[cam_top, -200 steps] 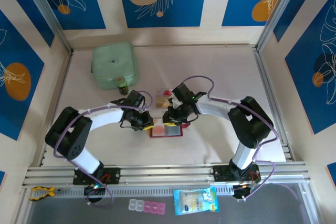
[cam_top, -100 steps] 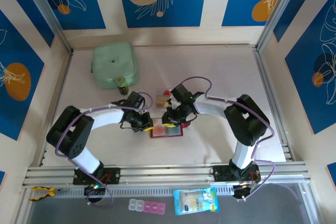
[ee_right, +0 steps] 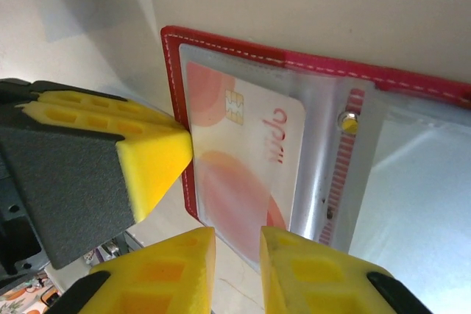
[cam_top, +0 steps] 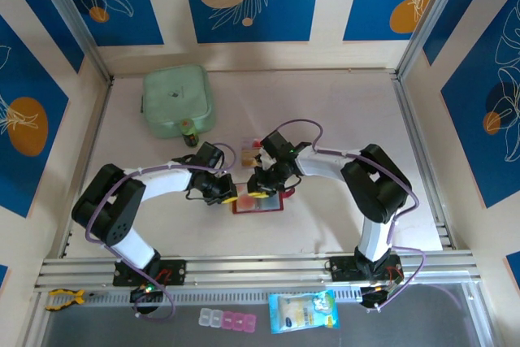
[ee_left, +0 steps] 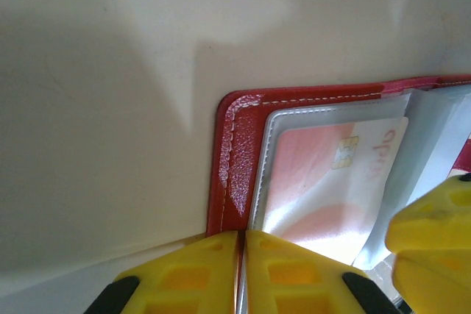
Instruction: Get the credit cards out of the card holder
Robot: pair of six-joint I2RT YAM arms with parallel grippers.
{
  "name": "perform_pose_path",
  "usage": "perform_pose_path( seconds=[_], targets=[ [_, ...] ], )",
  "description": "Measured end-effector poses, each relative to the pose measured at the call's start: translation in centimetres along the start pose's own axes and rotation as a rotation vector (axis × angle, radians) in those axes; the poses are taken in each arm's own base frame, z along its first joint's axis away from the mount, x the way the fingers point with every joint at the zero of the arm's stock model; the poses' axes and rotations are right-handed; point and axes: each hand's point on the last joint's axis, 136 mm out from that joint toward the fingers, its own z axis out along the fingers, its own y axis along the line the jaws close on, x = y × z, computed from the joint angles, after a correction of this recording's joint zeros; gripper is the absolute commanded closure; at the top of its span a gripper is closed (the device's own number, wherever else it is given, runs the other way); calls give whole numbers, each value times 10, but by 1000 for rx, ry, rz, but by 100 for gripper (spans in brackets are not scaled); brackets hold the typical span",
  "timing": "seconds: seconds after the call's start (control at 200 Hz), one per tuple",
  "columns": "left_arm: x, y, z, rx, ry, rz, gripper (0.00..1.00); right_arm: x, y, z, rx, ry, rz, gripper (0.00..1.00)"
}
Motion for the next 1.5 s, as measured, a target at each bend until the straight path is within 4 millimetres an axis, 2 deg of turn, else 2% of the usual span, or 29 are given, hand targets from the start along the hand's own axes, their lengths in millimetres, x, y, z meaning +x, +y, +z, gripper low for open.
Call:
perform_pose_path(
  seconds=[0.345,0.82,1.501],
  targets=[
    [0,0,0,1,1,0,88,1,-8,9,18,21,15,76],
    [0,0,0,4,4,-1,87,0,-1,17,-26,47,4,79],
    [1,0,0,4,5,-1,88,-1,-11,10,76,37,-3,79]
  ],
)
